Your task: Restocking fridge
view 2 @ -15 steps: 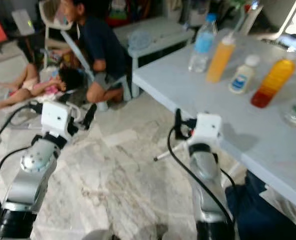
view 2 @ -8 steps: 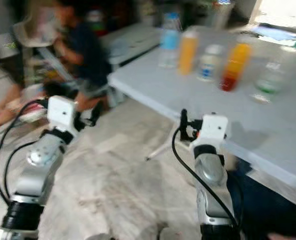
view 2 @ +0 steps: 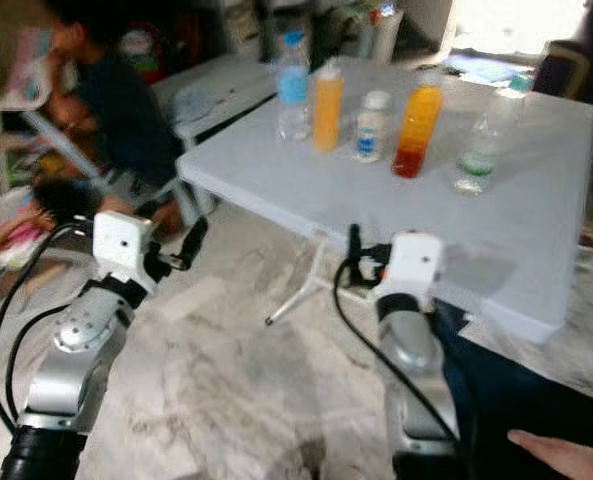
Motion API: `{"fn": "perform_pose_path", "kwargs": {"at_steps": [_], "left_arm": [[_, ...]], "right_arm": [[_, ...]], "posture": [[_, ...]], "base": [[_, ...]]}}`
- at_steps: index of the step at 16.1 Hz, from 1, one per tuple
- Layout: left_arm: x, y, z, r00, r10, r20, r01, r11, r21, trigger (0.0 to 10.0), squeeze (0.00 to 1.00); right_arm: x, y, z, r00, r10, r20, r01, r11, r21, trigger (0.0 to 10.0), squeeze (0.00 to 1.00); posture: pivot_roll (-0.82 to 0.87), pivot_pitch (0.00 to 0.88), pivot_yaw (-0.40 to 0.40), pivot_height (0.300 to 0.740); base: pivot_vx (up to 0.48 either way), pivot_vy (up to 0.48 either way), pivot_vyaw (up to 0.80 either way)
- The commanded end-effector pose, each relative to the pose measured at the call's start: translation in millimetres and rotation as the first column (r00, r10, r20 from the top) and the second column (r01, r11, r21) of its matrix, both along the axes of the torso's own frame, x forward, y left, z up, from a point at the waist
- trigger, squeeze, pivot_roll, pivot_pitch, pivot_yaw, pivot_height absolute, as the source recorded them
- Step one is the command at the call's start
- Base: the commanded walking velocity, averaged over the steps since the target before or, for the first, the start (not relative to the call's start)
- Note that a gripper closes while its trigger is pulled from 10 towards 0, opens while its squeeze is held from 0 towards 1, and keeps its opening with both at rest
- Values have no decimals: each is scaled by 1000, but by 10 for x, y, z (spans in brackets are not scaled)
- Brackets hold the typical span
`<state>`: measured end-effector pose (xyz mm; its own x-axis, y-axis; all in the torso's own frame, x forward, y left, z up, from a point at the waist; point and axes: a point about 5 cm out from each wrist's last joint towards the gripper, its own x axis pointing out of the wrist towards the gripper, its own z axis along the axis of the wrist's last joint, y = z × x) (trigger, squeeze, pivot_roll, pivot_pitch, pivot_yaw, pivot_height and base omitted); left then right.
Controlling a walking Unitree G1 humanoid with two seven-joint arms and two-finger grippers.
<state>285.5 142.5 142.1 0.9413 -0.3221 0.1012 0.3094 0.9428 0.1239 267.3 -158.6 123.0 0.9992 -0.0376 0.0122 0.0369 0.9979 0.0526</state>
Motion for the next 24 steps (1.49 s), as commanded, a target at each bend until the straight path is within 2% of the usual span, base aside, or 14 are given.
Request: {"fn": "perform_pose_path", "kwargs": {"at_steps": [1,4,5,6,7,8,11,14,21,24], "left_arm": [[34,-68,55,999,-30,20,30,999,-17,10000,0],[37,-119,49,999,-48,19,49,999,-21,10000,0],[35,-123,47,999,-50,19,50,999,-21,10000,0],[33,-127,43,998,-53,19,53,998,-21,10000,0],[33,-130,41,998,-55,20,56,998,-18,10000,0],[34,-130,43,998,-55,21,56,998,-15,10000,0],[67,-116,116,998,-40,38,40,999,-5,10000,0],[35,-149,239,995,-62,72,62,998,13,10000,0],[19,-135,223,996,-60,65,60,998,-4,10000,0],[11,-121,179,998,-57,39,57,998,-16,10000,0]], "right_arm": [[-8,-15,82,1000,17,26,-16,999,-33,10000,0],[24,11,74,1000,13,24,-11,997,-81,10000,0],[25,16,72,1000,17,19,-16,998,-54,10000,0],[24,1,59,1000,3,-1,-3,998,-64,10000,0],[7,-12,38,1000,-3,-7,2,992,-123,10000,0],[0,-11,31,1000,-2,-8,0,992,-129,10000,0],[19,59,102,999,31,20,-30,998,-49,10000,0],[41,74,164,999,34,34,-32,998,-57,10000,0],[8,142,168,997,63,43,-59,995,-85,10000,0],[-30,113,207,996,48,72,-41,994,-96,10000,0]], "posture": [[-69,18,56,740],[-73,14,51,740],[-73,14,51,740],[-68,12,48,740],[-63,12,47,740],[-61,14,46,740],[-63,43,51,740],[-57,91,43,740],[-58,80,40,740],[-66,71,55,740]], "base": [[461,0,0],[464,0,0],[465,0,0],[465,0,0],[465,0,0],[465,0,0],[288,0,0],[0,0,-800],[0,0,-800],[0,0,-800]]}}
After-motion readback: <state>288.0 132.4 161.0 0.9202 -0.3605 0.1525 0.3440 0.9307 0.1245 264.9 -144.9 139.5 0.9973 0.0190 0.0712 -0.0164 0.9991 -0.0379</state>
